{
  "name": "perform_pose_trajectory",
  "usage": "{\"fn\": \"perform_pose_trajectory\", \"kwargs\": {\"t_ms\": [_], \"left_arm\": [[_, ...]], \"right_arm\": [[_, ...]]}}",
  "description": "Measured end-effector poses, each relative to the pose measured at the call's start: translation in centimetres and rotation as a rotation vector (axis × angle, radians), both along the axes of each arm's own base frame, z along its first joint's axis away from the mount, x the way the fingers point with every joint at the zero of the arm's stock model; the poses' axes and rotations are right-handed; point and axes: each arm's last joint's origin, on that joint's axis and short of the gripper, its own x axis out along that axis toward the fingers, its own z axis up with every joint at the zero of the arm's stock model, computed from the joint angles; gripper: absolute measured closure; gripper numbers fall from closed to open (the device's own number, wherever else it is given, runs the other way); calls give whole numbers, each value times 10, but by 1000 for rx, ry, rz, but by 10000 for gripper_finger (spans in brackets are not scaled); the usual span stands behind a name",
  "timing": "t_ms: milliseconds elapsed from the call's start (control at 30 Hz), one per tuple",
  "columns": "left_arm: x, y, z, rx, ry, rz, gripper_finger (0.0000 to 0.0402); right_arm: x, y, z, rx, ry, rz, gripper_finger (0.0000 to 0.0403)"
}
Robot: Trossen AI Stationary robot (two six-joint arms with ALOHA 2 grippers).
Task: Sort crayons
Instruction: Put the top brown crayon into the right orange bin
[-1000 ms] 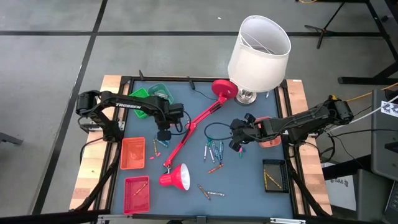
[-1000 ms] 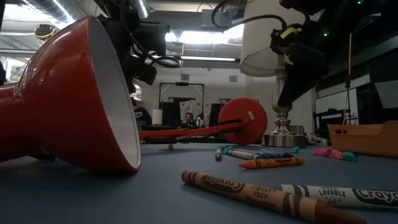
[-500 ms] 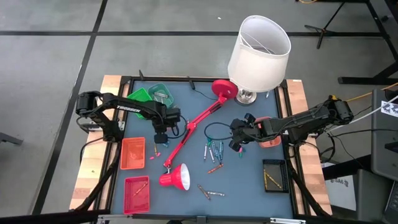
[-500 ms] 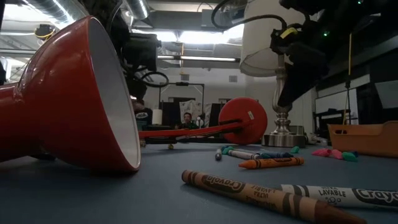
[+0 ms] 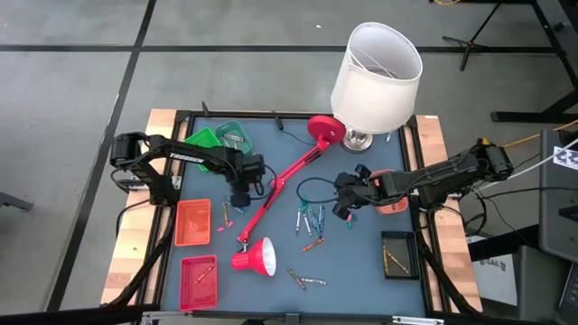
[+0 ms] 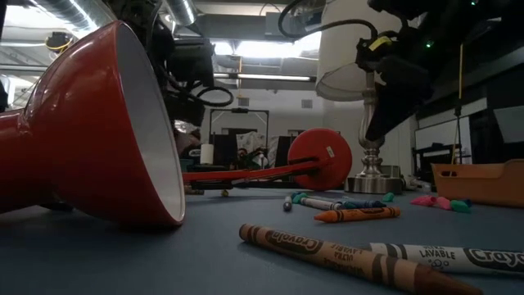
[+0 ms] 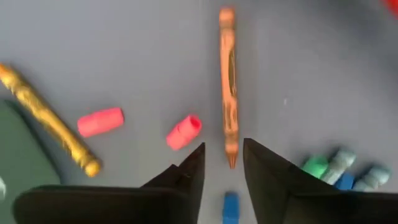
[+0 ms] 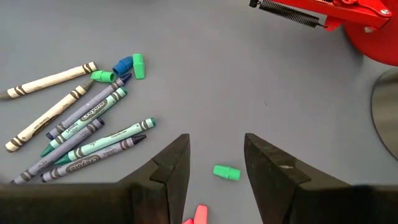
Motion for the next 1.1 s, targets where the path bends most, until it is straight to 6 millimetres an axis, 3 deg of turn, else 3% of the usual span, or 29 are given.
{"fn": "perform_pose_trajectory", "kwargs": {"t_ms": [267, 700, 1100], "left_arm": [[10, 2, 2, 10, -107, -1, 277], [15, 2, 4, 21, -167, -5, 300], [3, -10, -25, 20, -129, -64, 302]], "right_arm": [[0, 0, 0, 0, 0, 0, 254], [0, 0, 0, 0, 0, 0, 254], [0, 0, 0, 0, 0, 0, 254]]}}
